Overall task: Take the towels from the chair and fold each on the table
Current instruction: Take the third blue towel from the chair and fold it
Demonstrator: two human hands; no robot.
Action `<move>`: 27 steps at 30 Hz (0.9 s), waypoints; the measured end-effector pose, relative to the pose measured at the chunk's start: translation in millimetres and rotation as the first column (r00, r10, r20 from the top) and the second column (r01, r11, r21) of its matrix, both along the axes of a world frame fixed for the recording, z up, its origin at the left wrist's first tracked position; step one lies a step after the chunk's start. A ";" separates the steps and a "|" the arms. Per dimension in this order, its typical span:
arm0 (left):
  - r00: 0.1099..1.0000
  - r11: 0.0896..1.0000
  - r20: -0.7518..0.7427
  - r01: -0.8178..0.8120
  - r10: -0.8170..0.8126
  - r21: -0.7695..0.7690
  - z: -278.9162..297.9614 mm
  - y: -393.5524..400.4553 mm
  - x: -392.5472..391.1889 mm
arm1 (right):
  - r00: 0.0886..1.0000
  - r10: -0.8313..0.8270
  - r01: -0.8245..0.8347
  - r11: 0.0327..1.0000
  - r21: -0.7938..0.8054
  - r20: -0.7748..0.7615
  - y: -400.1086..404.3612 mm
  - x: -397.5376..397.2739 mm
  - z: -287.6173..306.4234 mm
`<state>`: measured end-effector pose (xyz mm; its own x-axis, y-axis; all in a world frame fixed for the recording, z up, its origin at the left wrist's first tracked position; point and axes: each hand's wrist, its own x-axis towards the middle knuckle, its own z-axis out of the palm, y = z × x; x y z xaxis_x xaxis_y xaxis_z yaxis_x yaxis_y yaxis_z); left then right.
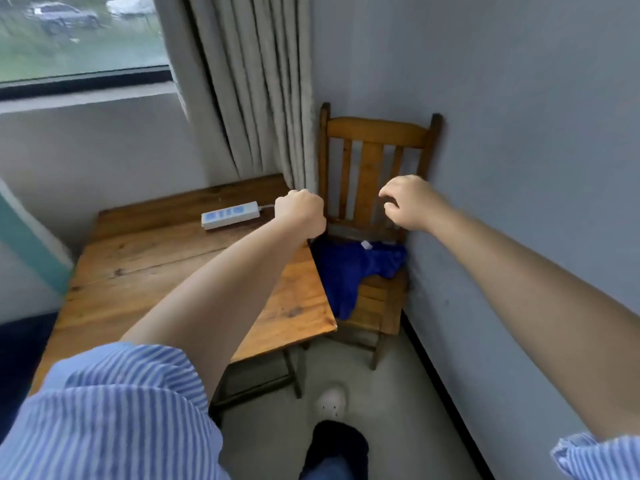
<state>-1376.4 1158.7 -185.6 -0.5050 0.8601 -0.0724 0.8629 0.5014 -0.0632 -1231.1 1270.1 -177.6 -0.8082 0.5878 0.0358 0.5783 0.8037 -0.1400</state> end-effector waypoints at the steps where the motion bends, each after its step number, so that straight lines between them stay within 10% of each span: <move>1: 1.000 1.000 0.017 0.009 -0.009 -0.019 -7.6 15.2 -3.8 | 1.000 -0.017 0.018 1.000 -0.024 0.013 14.3 -1.5 -8.5; 12: 0.977 0.952 0.203 0.120 -0.063 -0.283 -104.1 176.9 -97.5 | 0.958 -0.250 0.279 0.927 -0.250 0.143 168.6 -66.7 -115.2; 27: 0.799 0.847 0.477 -0.075 0.367 -0.526 -332.2 246.6 -118.4 | 0.886 -0.259 0.392 0.861 -0.322 0.386 225.0 -110.9 -358.9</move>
<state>-1494.8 1405.3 -517.7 -0.4246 0.5155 -0.7443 0.6894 0.7169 0.1033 -1342.1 1495.1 -536.5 -0.4939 0.7314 -0.4702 0.8623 0.4814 -0.1570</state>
